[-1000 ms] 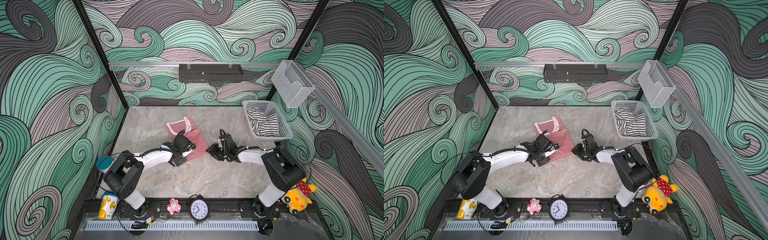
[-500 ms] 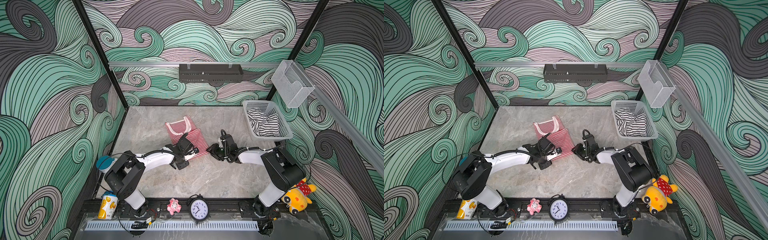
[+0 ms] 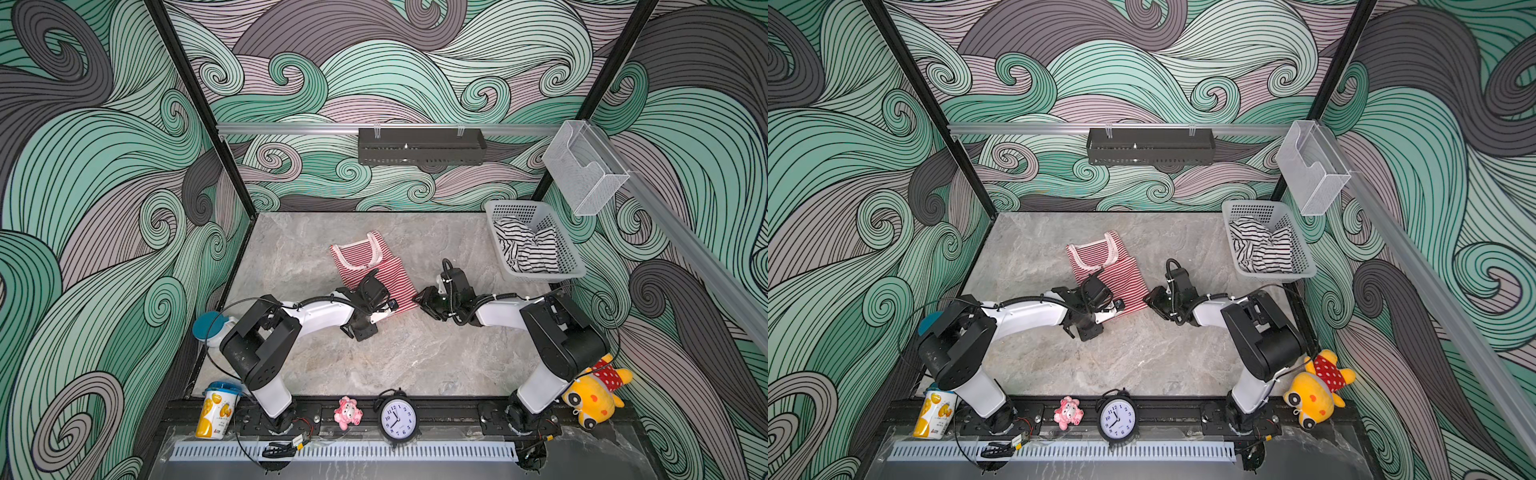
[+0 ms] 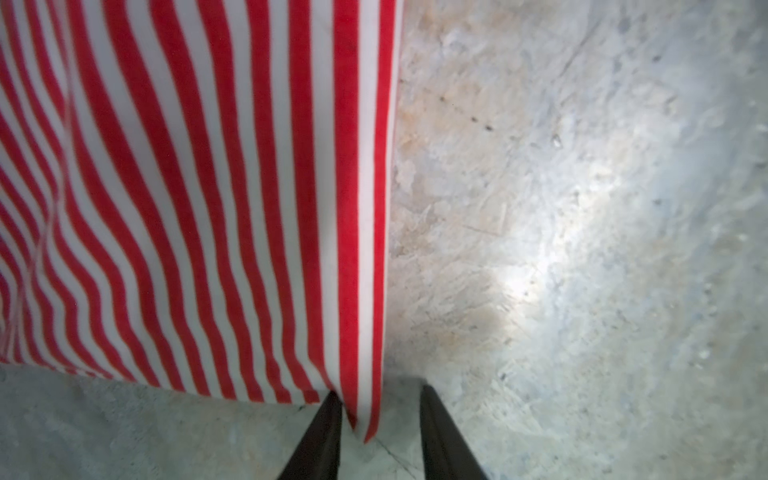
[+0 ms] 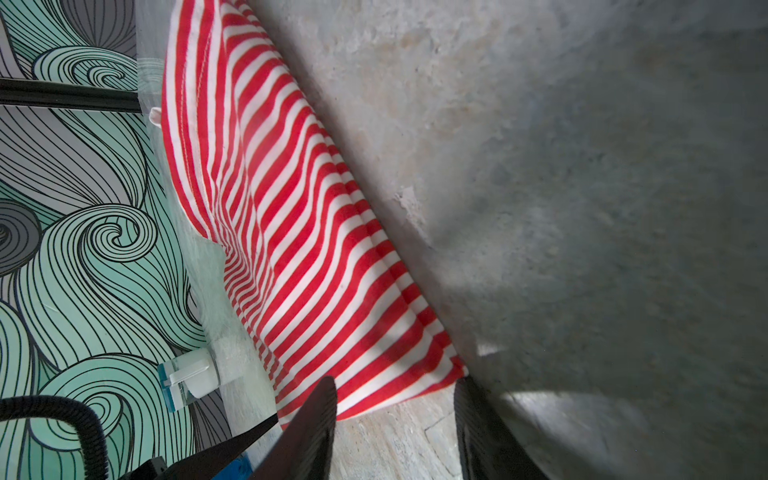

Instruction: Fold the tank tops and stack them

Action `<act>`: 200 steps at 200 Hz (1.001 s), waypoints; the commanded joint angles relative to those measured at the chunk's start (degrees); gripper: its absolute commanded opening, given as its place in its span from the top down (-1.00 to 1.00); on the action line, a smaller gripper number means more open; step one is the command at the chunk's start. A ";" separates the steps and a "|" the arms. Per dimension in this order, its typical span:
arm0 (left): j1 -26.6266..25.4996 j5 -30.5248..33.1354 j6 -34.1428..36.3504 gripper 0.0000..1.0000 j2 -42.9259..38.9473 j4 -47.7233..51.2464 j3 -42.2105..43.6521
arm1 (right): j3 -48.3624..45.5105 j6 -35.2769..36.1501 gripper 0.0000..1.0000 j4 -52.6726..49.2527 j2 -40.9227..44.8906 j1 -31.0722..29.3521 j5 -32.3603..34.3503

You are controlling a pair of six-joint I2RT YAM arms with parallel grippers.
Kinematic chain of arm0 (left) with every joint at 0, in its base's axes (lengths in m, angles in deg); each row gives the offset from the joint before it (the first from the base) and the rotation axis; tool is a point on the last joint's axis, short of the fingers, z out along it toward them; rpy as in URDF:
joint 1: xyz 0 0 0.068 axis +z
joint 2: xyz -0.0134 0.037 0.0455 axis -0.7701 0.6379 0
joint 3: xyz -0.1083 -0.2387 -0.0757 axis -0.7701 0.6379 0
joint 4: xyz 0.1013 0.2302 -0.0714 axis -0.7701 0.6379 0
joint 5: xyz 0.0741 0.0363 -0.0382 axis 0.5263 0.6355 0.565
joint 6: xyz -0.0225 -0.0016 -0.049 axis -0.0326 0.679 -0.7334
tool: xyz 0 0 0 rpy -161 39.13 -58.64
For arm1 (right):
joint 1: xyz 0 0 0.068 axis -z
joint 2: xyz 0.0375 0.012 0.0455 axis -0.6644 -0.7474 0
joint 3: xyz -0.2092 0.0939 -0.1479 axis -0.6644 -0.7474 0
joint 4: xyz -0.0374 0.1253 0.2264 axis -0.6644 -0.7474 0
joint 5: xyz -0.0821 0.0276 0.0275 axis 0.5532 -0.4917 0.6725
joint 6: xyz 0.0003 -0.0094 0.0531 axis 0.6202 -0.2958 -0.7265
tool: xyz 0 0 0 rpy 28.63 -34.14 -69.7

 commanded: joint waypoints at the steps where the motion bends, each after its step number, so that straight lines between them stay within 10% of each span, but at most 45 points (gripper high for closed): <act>1: -0.56 1.45 0.11 0.33 3.76 2.70 -2.07 | -1.80 -0.76 0.03 -5.71 -2.71 0.33 2.54; 85: -0.83 3.22 0.49 0.82 3.90 4.86 -2.04 | -3.56 -1.69 0.04 -3.43 -4.25 1.29 2.57; 200: -0.83 2.86 0.33 0.99 3.76 4.69 -2.37 | -2.23 1.60 0.05 -13.79 -1.52 1.39 8.84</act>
